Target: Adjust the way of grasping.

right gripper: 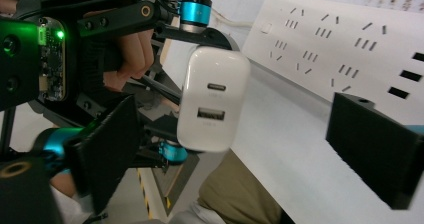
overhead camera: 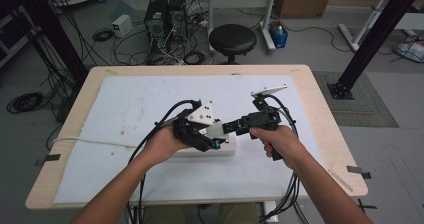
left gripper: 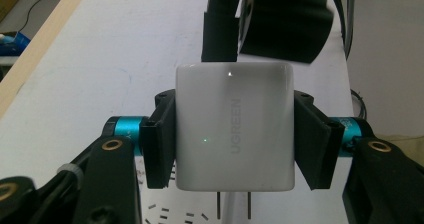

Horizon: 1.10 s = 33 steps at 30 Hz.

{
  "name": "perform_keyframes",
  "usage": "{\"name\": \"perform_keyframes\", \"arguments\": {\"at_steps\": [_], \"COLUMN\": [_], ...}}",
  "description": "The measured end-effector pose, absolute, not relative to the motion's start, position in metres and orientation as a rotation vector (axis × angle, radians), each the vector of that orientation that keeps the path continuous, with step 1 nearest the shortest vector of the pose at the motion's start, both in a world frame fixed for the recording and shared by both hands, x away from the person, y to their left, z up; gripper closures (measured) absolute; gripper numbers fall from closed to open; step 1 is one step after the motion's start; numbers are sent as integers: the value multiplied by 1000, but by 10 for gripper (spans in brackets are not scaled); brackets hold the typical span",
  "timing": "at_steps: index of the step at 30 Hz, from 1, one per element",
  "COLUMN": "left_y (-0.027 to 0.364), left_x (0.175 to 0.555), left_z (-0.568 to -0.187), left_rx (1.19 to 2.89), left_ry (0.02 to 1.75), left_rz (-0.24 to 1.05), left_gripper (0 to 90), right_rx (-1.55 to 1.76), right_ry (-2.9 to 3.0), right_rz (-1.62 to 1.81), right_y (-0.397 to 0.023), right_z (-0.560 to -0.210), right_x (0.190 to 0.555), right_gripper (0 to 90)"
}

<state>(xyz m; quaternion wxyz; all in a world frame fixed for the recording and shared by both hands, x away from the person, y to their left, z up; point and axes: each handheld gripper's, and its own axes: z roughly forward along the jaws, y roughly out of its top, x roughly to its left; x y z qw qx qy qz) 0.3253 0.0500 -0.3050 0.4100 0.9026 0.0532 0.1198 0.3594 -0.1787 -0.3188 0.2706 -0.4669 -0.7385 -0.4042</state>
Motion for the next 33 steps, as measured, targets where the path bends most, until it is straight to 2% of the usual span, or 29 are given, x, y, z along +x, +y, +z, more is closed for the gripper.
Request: {"name": "perform_keyframes", "arguments": {"at_steps": [2, 3, 5, 7, 9, 15, 21, 24, 30, 31, 33], "left_y": [49, 48, 46, 46, 46, 45, 43, 42, 40, 41, 44], "left_x": [325, 325, 324, 324, 324, 323, 321, 321, 321, 322, 325], "left_z": [-305, -306, -306, -306, -306, -307, -309, -311, -313, -313, -312], "left_rx": [2273, 2271, 2273, 2271, 2268, 2267, 2279, 2291, 2296, 2295, 2287], "left_ry": [126, 123, 114, 110, 109, 82, 60, 45, 67, 88, 144], "left_rz": [300, 298, 302, 305, 308, 348, 380, 403, 407, 405, 385], "left_gripper": [424, 425, 424, 424, 424, 425, 425, 424, 420, 394, 283], "right_rx": [-1262, -1256, -1253, -1244, -1238, -1221, -1218, -1207, -1232, -1230, -1250], "right_ry": [-1987, -1982, -1956, -1947, -1938, -1889, -1827, -1824, -1852, -1866, -1908], "right_rz": [-1073, -1078, -1090, -1084, -1071, -1060, -1059, -1064, -1064, -1069, -1066], "right_y": [-176, -175, -172, -171, -169, -165, -165, -165, -165, -165, -167], "right_z": [-320, -321, -323, -325, -328, -333, -339, -340, -340, -341, -342], "right_x": [361, 361, 363, 364, 365, 366, 368, 368, 367, 367, 366], "right_gripper": [99, 163, 167, 235, 254, 417, 522, 605, 617, 617, 617]}}
